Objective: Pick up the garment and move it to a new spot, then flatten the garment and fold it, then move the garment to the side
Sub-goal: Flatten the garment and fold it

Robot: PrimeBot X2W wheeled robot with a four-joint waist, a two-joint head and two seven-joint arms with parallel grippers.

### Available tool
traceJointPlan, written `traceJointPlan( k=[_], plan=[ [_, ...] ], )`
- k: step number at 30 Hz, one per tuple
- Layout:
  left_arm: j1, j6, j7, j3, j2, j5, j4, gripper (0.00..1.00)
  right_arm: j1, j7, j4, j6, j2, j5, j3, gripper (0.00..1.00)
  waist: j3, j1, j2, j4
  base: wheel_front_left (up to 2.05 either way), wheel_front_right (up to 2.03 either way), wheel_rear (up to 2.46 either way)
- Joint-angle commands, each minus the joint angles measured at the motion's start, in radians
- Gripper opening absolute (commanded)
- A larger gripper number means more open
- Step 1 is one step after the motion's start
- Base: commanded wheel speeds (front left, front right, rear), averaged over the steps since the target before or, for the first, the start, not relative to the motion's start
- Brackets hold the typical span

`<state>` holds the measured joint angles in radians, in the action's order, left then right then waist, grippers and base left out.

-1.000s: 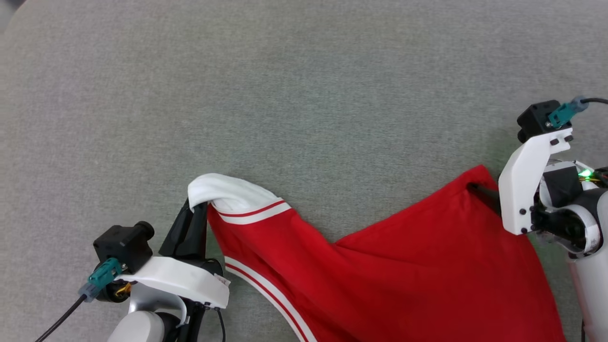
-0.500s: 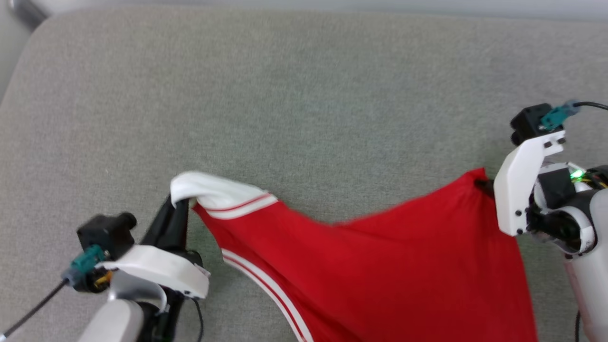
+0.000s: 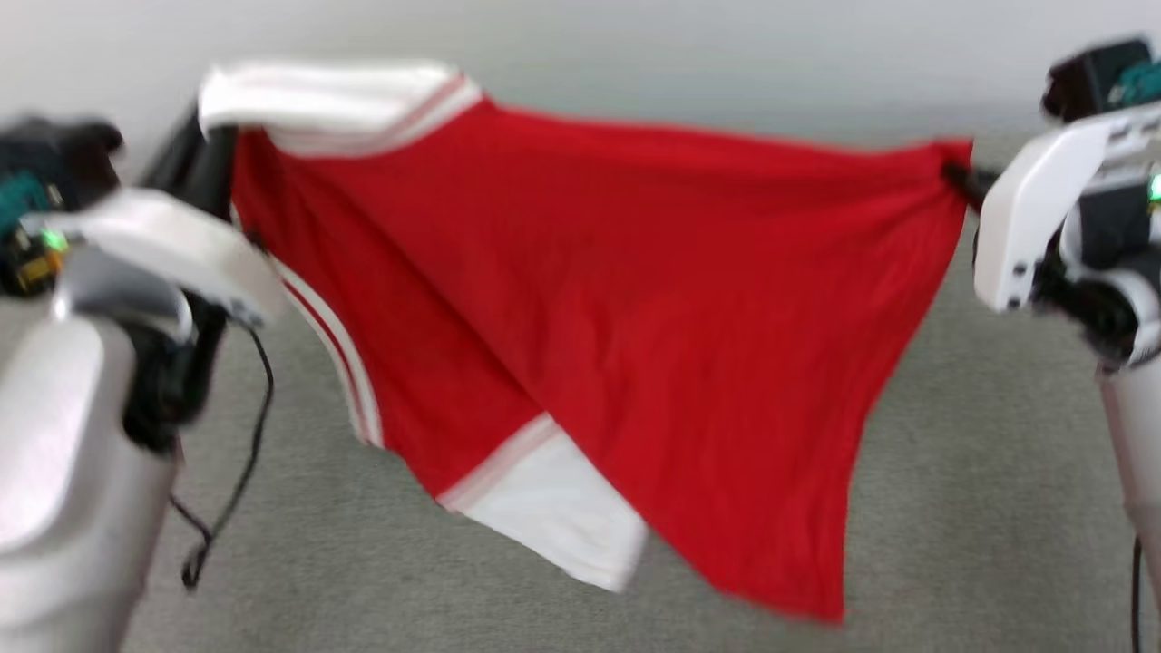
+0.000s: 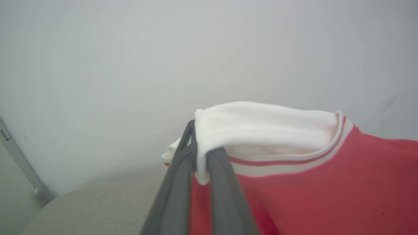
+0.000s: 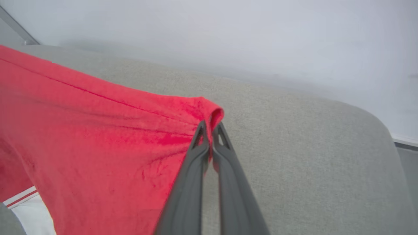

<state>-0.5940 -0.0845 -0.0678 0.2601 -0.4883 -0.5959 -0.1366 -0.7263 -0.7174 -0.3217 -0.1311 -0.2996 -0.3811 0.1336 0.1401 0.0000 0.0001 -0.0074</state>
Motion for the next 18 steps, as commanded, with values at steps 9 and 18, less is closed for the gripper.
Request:
traceJointPlan(
  k=[9,18],
  plan=[
    [-0.554,0.058,0.007,-0.03,-0.042,0.056,-0.204,0.0,-0.427,0.192,-0.091,0.001,0.019,0.114,-0.028,0.0,0.226,0.0,-0.0001,-0.097,0.0,0.0,0.0],
    [-0.983,0.093,0.026,-0.021,-0.068,0.124,-0.284,0.0,-0.799,0.395,-0.16,0.001,0.053,0.21,-0.082,0.0,0.496,0.0,-0.0001,-0.136,0.0,0.0,0.0]
  ],
)
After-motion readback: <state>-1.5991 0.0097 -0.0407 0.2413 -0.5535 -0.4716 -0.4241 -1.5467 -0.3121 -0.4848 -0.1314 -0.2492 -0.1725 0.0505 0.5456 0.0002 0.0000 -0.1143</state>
